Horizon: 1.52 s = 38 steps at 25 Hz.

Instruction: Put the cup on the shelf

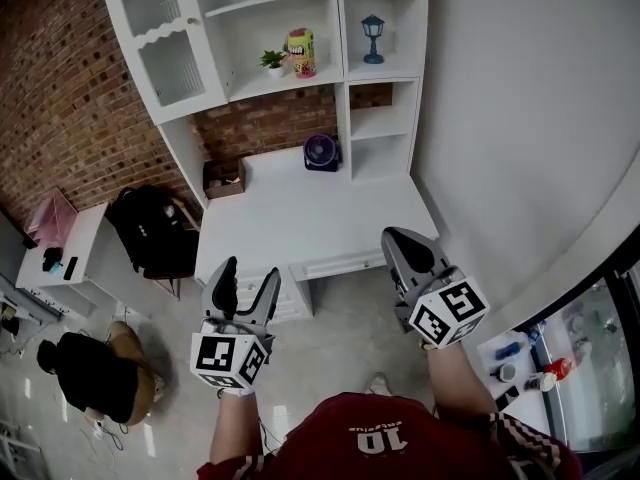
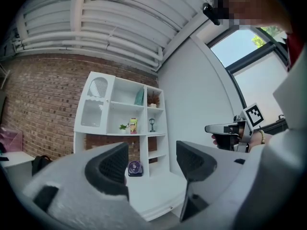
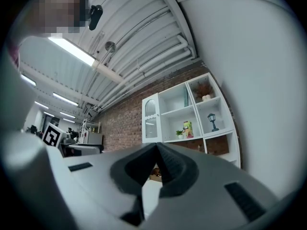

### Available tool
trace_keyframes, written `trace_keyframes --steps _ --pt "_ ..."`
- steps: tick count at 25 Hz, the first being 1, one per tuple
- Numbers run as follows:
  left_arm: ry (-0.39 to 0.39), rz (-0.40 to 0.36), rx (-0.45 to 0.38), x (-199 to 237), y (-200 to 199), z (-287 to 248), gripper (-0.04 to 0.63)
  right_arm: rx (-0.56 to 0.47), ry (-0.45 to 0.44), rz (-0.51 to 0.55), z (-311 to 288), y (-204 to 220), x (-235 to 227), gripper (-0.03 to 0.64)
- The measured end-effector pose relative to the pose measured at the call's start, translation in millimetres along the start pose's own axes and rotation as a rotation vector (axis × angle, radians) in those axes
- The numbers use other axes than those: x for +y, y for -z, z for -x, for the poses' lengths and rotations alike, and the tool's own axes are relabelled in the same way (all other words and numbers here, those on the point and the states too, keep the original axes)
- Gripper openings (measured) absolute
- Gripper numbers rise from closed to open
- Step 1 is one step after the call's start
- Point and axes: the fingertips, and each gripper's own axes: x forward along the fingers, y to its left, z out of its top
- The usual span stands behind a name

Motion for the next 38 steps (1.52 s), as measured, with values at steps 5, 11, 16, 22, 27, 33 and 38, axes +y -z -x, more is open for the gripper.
trace_keyframes --steps 5,11,16,22,27,33,38 --pt "0.035 0.028 -0.009 0.8 0.4 38.0 0.253 -0.007 0.057 0.019 22.1 -3.4 34.9 0.005" --pt "0.071 0.022 0.022 -2.2 14.3 66.4 0.189 0.017 0.106 0.043 45.6 7.4 63.3 0.005" --pt "0.077 0.011 0.010 -7.5 14.2 80.2 0.141 0.023 0.155 0.048 66.2 10.8 70.3 0.005" --pt "0.039 -0.024 -0.012 0.1 4.0 89.2 0.046 0.006 0.164 0.022 69.6 5.6 79.9 0.005" --pt "0.025 -0.037 -0.027 0.5 -2.9 91.6 0.000 0.002 0.153 0.029 70.5 4.2 82.9 0.005" --pt "0.031 -0.022 -0.029 5.4 -7.7 93.1 -0.002 -0.011 0.158 0.036 67.8 -0.4 83.4 0.003" --pt "0.028 -0.012 0.005 12.4 1.5 92.4 -0.003 0.003 0.140 0.046 66.0 4.3 84.0 0.004"
